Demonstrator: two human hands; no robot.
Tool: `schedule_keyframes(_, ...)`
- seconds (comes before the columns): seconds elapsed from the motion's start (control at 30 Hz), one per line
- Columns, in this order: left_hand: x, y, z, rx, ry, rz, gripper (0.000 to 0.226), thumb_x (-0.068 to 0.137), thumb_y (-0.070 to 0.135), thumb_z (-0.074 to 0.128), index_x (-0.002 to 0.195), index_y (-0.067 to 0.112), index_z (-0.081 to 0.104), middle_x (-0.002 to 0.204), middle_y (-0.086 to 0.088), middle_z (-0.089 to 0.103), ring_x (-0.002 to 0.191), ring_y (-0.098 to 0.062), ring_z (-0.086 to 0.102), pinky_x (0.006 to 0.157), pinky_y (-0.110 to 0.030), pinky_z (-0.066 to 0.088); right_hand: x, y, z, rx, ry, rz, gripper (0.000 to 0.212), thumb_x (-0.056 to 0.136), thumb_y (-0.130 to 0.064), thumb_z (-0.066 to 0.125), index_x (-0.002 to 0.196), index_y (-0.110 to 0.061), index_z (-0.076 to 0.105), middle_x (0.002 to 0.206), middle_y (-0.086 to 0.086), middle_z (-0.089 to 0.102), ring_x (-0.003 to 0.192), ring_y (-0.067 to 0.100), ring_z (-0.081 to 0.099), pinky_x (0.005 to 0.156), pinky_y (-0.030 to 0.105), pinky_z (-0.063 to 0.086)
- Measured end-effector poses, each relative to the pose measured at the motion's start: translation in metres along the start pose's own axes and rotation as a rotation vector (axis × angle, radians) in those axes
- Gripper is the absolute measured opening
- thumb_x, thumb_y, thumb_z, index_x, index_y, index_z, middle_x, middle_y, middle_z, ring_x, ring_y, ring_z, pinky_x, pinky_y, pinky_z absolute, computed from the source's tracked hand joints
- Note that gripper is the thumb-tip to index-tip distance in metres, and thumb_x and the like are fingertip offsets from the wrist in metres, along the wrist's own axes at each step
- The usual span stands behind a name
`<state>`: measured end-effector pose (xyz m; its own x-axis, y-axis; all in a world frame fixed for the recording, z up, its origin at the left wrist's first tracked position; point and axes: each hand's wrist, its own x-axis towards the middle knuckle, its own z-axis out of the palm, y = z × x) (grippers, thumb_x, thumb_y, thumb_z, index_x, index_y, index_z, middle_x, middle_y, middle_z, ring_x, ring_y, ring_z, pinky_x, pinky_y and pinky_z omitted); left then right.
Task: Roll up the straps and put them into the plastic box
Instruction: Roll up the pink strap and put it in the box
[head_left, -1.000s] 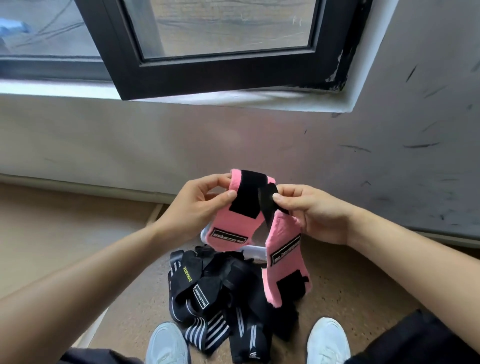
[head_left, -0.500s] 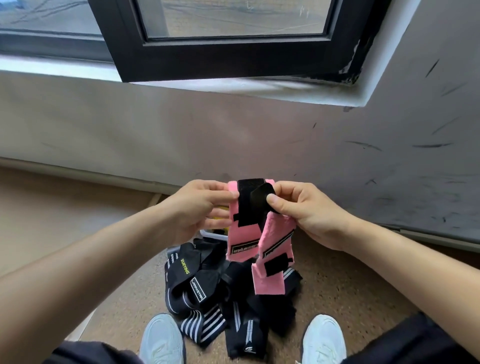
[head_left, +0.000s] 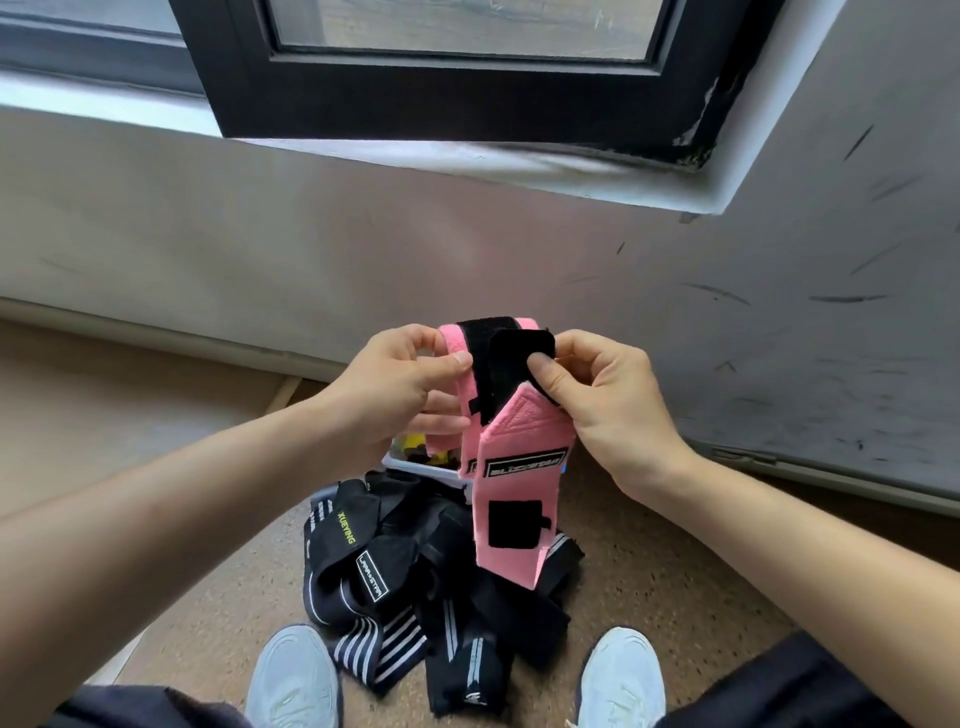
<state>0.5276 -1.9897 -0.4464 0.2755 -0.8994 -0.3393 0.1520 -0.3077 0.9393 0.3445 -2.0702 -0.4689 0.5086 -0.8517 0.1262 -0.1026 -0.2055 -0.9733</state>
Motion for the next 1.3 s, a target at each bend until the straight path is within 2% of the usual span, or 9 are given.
schedule_keyframes(0.3, -0.002, -0.001, 0.004, -0.001, -0.007, 0.009, 0.011, 0.101, 0.017, 0.064, 0.105, 0.010, 0.057, 0.095, -0.013, 0.073, 0.067, -0.021, 0.072, 0.057, -0.028, 0.061, 0.001, 0.004, 0.002, -0.080, 0.071, -0.106, 0.009, 0.098, -0.013, 0.067, 0.098, -0.012, 0.077, 0.085, 0.003, 0.077, 0.079, 0.022, 0.072, 0.072, 0.028, 0.058)
schedule_keyframes(0.47, -0.006, -0.002, 0.006, -0.034, -0.026, 0.013, 0.013, 0.101, 0.017, 0.064, 0.107, 0.008, 0.056, 0.089, -0.010, 0.073, 0.060, -0.016, 0.071, 0.062, -0.030, 0.064, 0.001, 0.004, 0.004, -0.131, 0.081, -0.129, 0.009, 0.098, -0.016, 0.068, 0.096, -0.013, 0.076, 0.081, 0.001, 0.076, 0.074, 0.013, 0.069, 0.068, 0.023, 0.054)
schedule_keyframes(0.7, -0.006, -0.007, 0.012, -0.036, -0.027, 0.062, 0.018, 0.100, 0.013, 0.064, 0.114, 0.004, 0.057, 0.069, 0.001, 0.068, 0.055, -0.008, 0.066, 0.061, -0.027, 0.063, -0.001, 0.005, 0.004, -0.332, 0.168, -0.140, 0.011, 0.094, -0.028, 0.074, 0.089, -0.019, 0.071, 0.074, -0.005, 0.071, 0.070, 0.012, 0.069, 0.067, 0.037, 0.058)
schedule_keyframes(0.77, -0.007, -0.006, 0.012, -0.020, -0.020, 0.091, 0.023, 0.096, 0.014, 0.070, 0.114, 0.005, 0.058, 0.069, 0.005, 0.071, 0.063, -0.009, 0.071, 0.062, -0.028, 0.062, -0.001, 0.004, 0.004, -0.395, 0.224, -0.134, 0.019, 0.089, -0.036, 0.078, 0.087, -0.021, 0.066, 0.071, -0.006, 0.069, 0.068, 0.009, 0.067, 0.064, 0.033, 0.057)
schedule_keyframes(0.9, -0.009, -0.007, 0.014, 0.069, 0.036, 0.173, 0.042, 0.080, 0.013, 0.085, 0.113, 0.009, 0.059, 0.098, -0.006, 0.080, 0.091, -0.019, 0.078, 0.070, -0.033, 0.060, 0.004, -0.001, 0.002, -0.469, 0.291, -0.059, 0.039, 0.076, -0.055, 0.082, 0.088, -0.022, 0.064, 0.079, -0.009, 0.067, 0.076, 0.007, 0.064, 0.067, 0.026, 0.054)
schedule_keyframes(0.97, -0.007, -0.008, 0.014, 0.089, 0.076, 0.211, 0.042, 0.078, 0.008, 0.086, 0.109, 0.010, 0.059, 0.096, -0.006, 0.080, 0.090, -0.021, 0.078, 0.069, -0.034, 0.059, 0.006, -0.005, 0.001, -0.353, 0.250, 0.056, 0.039, 0.075, -0.051, 0.084, 0.093, -0.020, 0.068, 0.084, -0.008, 0.071, 0.078, 0.007, 0.068, 0.068, 0.022, 0.055)
schedule_keyframes(1.1, -0.006, -0.011, 0.015, 0.127, 0.081, 0.237, 0.039, 0.079, 0.002, 0.084, 0.107, 0.013, 0.059, 0.095, -0.008, 0.079, 0.087, -0.023, 0.078, 0.063, -0.031, 0.059, 0.002, -0.013, 0.006, 0.285, 0.136, 0.248, 0.025, 0.082, -0.014, 0.083, 0.103, -0.004, 0.071, 0.089, 0.012, 0.077, 0.078, 0.021, 0.077, 0.064, 0.024, 0.058)
schedule_keyframes(1.2, -0.006, -0.014, 0.018, 0.176, 0.060, 0.233, 0.039, 0.081, 0.002, 0.084, 0.108, 0.014, 0.059, 0.094, -0.009, 0.079, 0.084, -0.022, 0.078, 0.061, -0.032, 0.060, 0.002, -0.014, 0.007, 0.355, 0.178, 0.291, 0.027, 0.082, -0.011, 0.082, 0.104, 0.000, 0.070, 0.094, 0.020, 0.077, 0.087, 0.032, 0.077, 0.071, 0.034, 0.064)
schedule_keyframes(1.3, -0.007, -0.013, 0.022, 0.152, 0.082, 0.185, 0.036, 0.081, 0.009, 0.085, 0.107, 0.010, 0.061, 0.089, -0.008, 0.079, 0.074, -0.017, 0.077, 0.054, -0.024, 0.056, 0.000, -0.013, 0.007, 0.299, 0.192, 0.267, 0.024, 0.083, -0.008, 0.081, 0.100, 0.003, 0.069, 0.093, 0.022, 0.076, 0.079, 0.027, 0.075, 0.072, 0.036, 0.064)
